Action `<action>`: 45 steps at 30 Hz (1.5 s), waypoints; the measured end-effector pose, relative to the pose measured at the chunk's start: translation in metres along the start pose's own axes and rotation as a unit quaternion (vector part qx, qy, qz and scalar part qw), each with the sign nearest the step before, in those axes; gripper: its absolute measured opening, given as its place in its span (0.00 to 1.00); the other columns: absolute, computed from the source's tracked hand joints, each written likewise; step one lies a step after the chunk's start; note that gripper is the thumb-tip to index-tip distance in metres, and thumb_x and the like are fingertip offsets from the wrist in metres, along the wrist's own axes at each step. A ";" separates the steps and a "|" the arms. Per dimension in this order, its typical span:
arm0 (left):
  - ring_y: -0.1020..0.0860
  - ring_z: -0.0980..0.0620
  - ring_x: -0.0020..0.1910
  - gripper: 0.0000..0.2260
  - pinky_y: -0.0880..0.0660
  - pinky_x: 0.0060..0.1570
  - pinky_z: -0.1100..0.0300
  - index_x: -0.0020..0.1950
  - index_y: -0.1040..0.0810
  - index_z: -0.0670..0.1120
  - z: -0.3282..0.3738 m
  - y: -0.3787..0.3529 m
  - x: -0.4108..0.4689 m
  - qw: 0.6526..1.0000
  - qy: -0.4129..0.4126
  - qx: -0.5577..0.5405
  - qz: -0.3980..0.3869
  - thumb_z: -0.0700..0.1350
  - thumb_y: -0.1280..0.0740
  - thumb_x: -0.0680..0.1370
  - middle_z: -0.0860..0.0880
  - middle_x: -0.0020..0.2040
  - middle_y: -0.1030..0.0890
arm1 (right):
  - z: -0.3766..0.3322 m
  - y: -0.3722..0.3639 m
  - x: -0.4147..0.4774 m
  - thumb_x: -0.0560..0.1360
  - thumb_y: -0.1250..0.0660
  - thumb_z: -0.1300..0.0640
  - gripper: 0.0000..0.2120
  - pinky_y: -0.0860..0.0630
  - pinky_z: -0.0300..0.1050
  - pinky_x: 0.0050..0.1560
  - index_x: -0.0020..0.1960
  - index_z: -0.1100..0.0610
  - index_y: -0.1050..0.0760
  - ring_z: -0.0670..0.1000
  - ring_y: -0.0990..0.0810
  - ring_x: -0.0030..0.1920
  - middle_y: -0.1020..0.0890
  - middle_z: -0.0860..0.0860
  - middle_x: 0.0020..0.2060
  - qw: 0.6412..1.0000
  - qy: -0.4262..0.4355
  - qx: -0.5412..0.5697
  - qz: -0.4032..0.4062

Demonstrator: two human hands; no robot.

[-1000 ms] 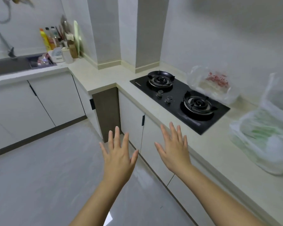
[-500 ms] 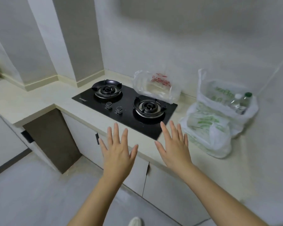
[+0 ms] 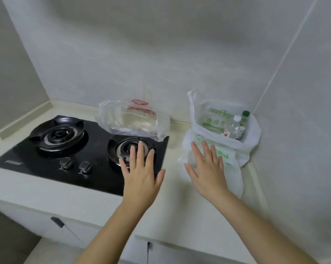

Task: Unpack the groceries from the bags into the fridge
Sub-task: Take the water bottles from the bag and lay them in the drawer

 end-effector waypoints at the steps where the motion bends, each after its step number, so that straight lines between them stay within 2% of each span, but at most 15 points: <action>1: 0.41 0.36 0.75 0.30 0.41 0.66 0.30 0.71 0.30 0.45 0.008 -0.003 0.012 1.000 -0.016 -0.001 -0.005 0.61 0.48 0.76 0.40 0.77 0.39 | 0.010 0.003 0.006 0.81 0.49 0.41 0.31 0.58 0.59 0.76 0.79 0.45 0.58 0.56 0.63 0.78 0.60 0.50 0.79 1.000 -0.013 -0.001 0.007; 7: 0.45 0.38 0.77 0.31 0.45 0.68 0.31 0.73 0.32 0.45 0.069 -0.016 0.074 0.994 -0.103 -0.029 -0.017 0.63 0.51 0.77 0.40 0.78 0.42 | 0.070 0.029 0.042 0.82 0.47 0.42 0.31 0.56 0.60 0.76 0.80 0.46 0.56 0.55 0.60 0.79 0.58 0.51 0.79 0.995 -0.087 -0.004 0.053; 11: 0.40 0.36 0.75 0.30 0.41 0.67 0.32 0.71 0.30 0.44 0.112 -0.028 0.115 0.990 -0.140 -0.020 -0.032 0.62 0.50 0.78 0.38 0.76 0.37 | 0.115 0.042 0.080 0.81 0.46 0.42 0.31 0.53 0.63 0.76 0.80 0.48 0.55 0.58 0.57 0.79 0.55 0.53 0.79 0.989 -0.132 0.005 0.070; 14: 0.52 0.38 0.78 0.29 0.50 0.73 0.40 0.77 0.41 0.45 0.142 -0.038 0.147 0.986 -0.163 -0.014 -0.044 0.60 0.51 0.81 0.40 0.79 0.49 | 0.148 0.045 0.112 0.82 0.47 0.43 0.31 0.52 0.63 0.75 0.80 0.48 0.56 0.59 0.56 0.78 0.54 0.54 0.79 0.984 -0.169 0.023 0.059; 17: 0.57 0.41 0.78 0.29 0.52 0.75 0.48 0.79 0.48 0.46 0.164 -0.053 0.182 0.983 -0.173 -0.018 -0.059 0.59 0.48 0.82 0.42 0.80 0.55 | 0.176 0.045 0.149 0.82 0.46 0.44 0.31 0.45 0.62 0.74 0.80 0.49 0.54 0.60 0.53 0.78 0.53 0.54 0.79 0.980 -0.192 0.036 0.047; 24: 0.57 0.42 0.78 0.29 0.50 0.75 0.49 0.78 0.50 0.45 0.193 -0.098 0.259 0.975 -0.190 0.018 -0.114 0.58 0.46 0.82 0.42 0.80 0.55 | 0.230 0.034 0.229 0.82 0.47 0.48 0.29 0.29 0.54 0.62 0.80 0.48 0.53 0.59 0.37 0.72 0.47 0.55 0.78 0.977 -0.213 0.011 -0.017; 26: 0.56 0.42 0.78 0.29 0.48 0.75 0.49 0.78 0.49 0.45 0.203 -0.112 0.278 0.970 -0.203 0.023 -0.130 0.57 0.45 0.82 0.42 0.80 0.54 | 0.239 0.031 0.248 0.82 0.47 0.48 0.27 0.28 0.51 0.55 0.79 0.48 0.50 0.59 0.32 0.68 0.40 0.56 0.75 0.978 -0.205 -0.012 -0.034; 28: 0.53 0.43 0.78 0.29 0.46 0.74 0.48 0.78 0.48 0.46 0.214 -0.126 0.295 0.964 -0.222 0.036 -0.142 0.57 0.45 0.82 0.42 0.79 0.50 | 0.246 0.026 0.259 0.82 0.47 0.48 0.23 0.28 0.47 0.44 0.76 0.49 0.44 0.58 0.24 0.58 0.30 0.56 0.67 0.980 -0.193 -0.028 -0.042; 30: 0.48 0.43 0.77 0.28 0.41 0.72 0.48 0.77 0.45 0.45 0.230 -0.141 0.311 0.953 -0.254 0.042 -0.158 0.56 0.44 0.82 0.43 0.78 0.45 | 0.252 0.021 0.265 0.82 0.47 0.48 0.20 0.30 0.46 0.41 0.73 0.50 0.40 0.56 0.22 0.50 0.24 0.55 0.57 0.981 -0.187 -0.045 -0.038; 31: 0.44 0.43 0.76 0.27 0.38 0.71 0.48 0.77 0.44 0.45 0.239 -0.148 0.318 0.947 -0.271 0.036 -0.169 0.56 0.43 0.82 0.43 0.77 0.42 | 0.255 0.020 0.266 0.83 0.46 0.48 0.19 0.30 0.46 0.41 0.72 0.50 0.40 0.56 0.22 0.49 0.22 0.55 0.55 0.981 -0.185 -0.052 -0.035; 36: 0.32 0.44 0.68 0.25 0.31 0.65 0.49 0.75 0.38 0.44 0.283 -0.177 0.348 0.926 -0.295 -0.030 -0.236 0.52 0.39 0.81 0.43 0.70 0.31 | 0.272 0.019 0.271 0.81 0.44 0.44 0.21 0.28 0.47 0.47 0.70 0.53 0.38 0.57 0.21 0.53 0.21 0.55 0.56 0.982 -0.175 -0.049 -0.053; 39: 0.29 0.44 0.68 0.28 0.31 0.66 0.50 0.74 0.35 0.46 0.301 -0.201 0.349 0.897 -0.297 -0.065 -0.320 0.49 0.31 0.76 0.45 0.71 0.29 | 0.284 0.017 0.274 0.79 0.38 0.45 0.21 0.26 0.46 0.49 0.68 0.53 0.35 0.56 0.22 0.53 0.21 0.54 0.55 0.979 -0.183 0.037 -0.079; 42: 0.29 0.45 0.68 0.33 0.32 0.66 0.52 0.75 0.35 0.49 0.306 -0.230 0.337 0.864 -0.291 -0.105 -0.397 0.51 0.26 0.73 0.47 0.71 0.28 | 0.288 0.015 0.278 0.77 0.32 0.53 0.09 0.32 0.39 0.38 0.53 0.52 0.31 0.51 0.25 0.46 0.24 0.48 0.43 0.975 -0.170 0.128 -0.071; 44: 0.28 0.46 0.66 0.36 0.31 0.63 0.54 0.75 0.36 0.50 0.305 -0.244 0.332 0.863 -0.257 -0.159 -0.404 0.53 0.24 0.71 0.48 0.70 0.27 | 0.289 0.017 0.281 0.75 0.30 0.57 0.10 0.35 0.36 0.35 0.44 0.49 0.32 0.49 0.26 0.43 0.26 0.44 0.37 0.974 -0.154 0.148 -0.070; 45: 0.27 0.46 0.66 0.36 0.31 0.62 0.55 0.74 0.35 0.50 0.305 -0.249 0.332 0.866 -0.242 -0.186 -0.397 0.53 0.24 0.70 0.49 0.68 0.26 | 0.291 0.018 0.281 0.75 0.30 0.59 0.09 0.35 0.36 0.35 0.44 0.50 0.30 0.49 0.26 0.42 0.26 0.45 0.36 0.974 -0.152 0.148 -0.076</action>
Point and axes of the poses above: each hand's wrist, its own x-axis towards the middle knuckle, its own y-axis out of the back of the hand, z = x × y, the point moved 7 cm from there along x, towards the middle knuckle
